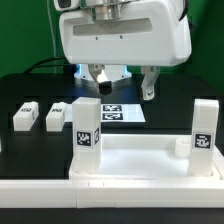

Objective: Assemble desk

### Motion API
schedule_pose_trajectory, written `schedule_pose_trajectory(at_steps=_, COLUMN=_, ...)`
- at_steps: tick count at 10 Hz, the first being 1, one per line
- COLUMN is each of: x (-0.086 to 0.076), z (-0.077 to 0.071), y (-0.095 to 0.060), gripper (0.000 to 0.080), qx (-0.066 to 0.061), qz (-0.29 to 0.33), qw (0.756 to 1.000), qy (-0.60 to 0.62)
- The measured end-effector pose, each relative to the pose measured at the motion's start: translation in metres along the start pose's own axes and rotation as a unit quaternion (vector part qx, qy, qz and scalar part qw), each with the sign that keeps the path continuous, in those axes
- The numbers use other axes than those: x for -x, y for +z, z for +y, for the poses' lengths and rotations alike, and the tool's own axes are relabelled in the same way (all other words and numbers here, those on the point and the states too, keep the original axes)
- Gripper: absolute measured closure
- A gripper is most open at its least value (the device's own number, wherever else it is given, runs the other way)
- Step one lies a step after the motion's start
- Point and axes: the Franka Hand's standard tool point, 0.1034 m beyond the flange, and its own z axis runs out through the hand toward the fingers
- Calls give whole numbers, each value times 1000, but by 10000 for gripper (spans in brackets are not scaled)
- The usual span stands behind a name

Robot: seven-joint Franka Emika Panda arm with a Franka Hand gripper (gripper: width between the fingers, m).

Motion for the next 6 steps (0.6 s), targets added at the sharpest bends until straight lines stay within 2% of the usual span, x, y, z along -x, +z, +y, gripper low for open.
schedule_pose_trajectory(at_steps=2, x=2, z=1, y=1, gripper=151, qx=-1, qz=-2, qw=1000, qy=19)
schedule_pose_trajectory(at_steps=3, x=15, z=7, y=5, gripper=151, qx=-5, qz=-9, qw=996, qy=87)
schedule_pose_trajectory(at_steps=4, x=29, z=20, y=9, gripper=151, qx=-16, qz=-11, qw=991, qy=134)
schedule_pose_trajectory(at_steps=5, x=43, z=27, y=15, gripper=151, qx=-17, qz=-15, qw=984, qy=176)
schedule_pose_trajectory(at_steps=6, x=55, z=28, y=23, gripper=151, qx=-13, qz=-17, qw=979, qy=205)
